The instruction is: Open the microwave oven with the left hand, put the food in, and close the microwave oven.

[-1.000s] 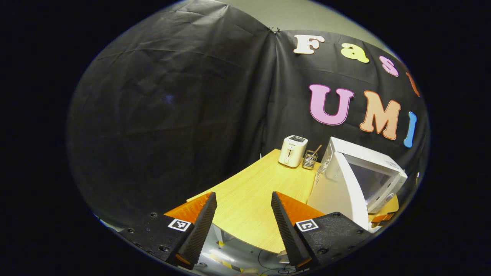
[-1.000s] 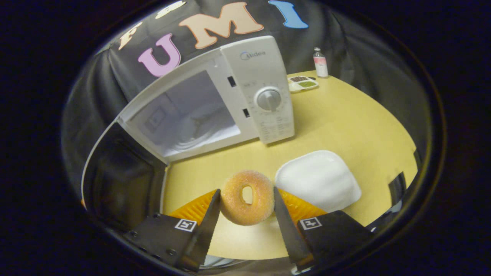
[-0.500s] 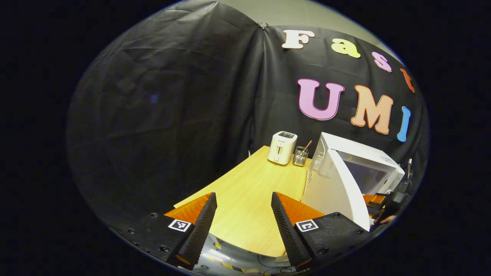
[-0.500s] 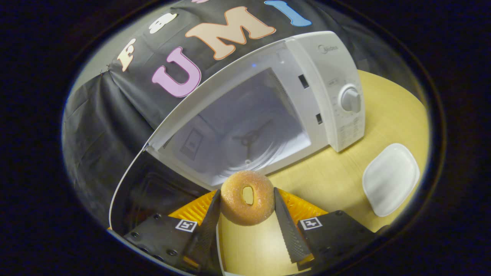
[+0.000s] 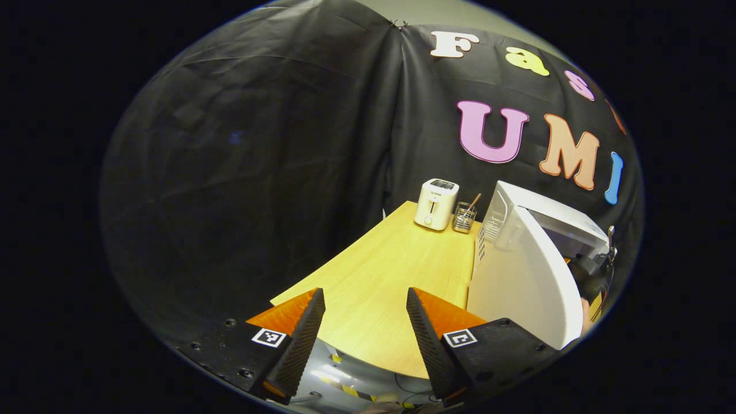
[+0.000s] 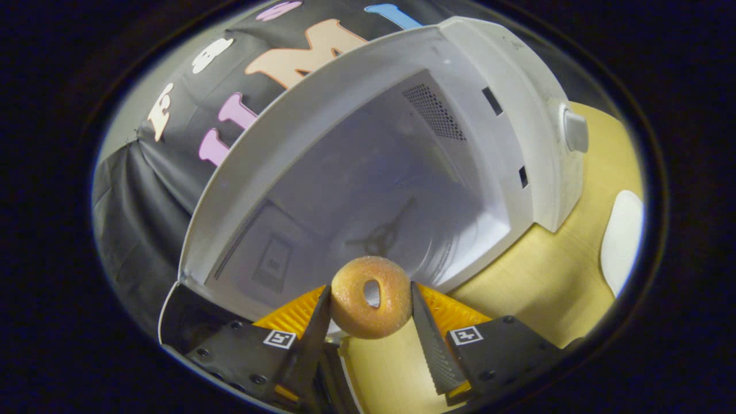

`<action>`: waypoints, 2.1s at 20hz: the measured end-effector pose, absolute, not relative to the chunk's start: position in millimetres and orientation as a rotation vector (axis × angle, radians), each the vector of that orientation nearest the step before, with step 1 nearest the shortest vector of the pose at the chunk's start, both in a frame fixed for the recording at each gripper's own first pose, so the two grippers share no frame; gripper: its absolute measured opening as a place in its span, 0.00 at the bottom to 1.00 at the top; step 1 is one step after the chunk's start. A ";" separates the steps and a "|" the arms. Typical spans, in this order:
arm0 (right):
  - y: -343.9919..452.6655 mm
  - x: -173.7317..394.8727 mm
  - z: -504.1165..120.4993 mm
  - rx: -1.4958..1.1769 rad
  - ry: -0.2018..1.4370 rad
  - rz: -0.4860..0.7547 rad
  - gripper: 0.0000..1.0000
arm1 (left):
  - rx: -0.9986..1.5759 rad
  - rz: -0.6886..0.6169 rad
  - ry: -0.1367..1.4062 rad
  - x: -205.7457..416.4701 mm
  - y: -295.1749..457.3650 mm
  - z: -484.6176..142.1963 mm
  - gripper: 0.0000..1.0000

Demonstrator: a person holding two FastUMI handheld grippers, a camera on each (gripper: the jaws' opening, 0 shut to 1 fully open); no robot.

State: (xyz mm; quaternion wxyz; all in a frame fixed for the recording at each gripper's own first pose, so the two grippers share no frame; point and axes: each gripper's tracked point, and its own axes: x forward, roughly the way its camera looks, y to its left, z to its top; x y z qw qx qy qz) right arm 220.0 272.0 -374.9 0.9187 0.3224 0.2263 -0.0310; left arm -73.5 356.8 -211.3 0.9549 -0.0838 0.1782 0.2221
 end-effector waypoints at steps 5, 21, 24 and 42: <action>265.6 247.9 -380.8 0.691 0.429 -0.121 0.75 | -0.213 0.470 0.383 -75.1 359.4 -220.5 0.84; 265.6 228.7 -363.2 0.514 0.397 -0.071 0.96 | -0.252 0.465 0.387 -74.8 355.9 -227.3 0.84; 258.1 205.3 -352.9 0.418 0.396 -0.022 0.96 | -0.251 0.449 0.376 -70.5 353.6 -226.3 0.84; 197.9 94.5 -254.7 0.061 0.305 0.060 0.90 | -0.148 0.178 0.375 -43.8 302.5 -229.7 0.00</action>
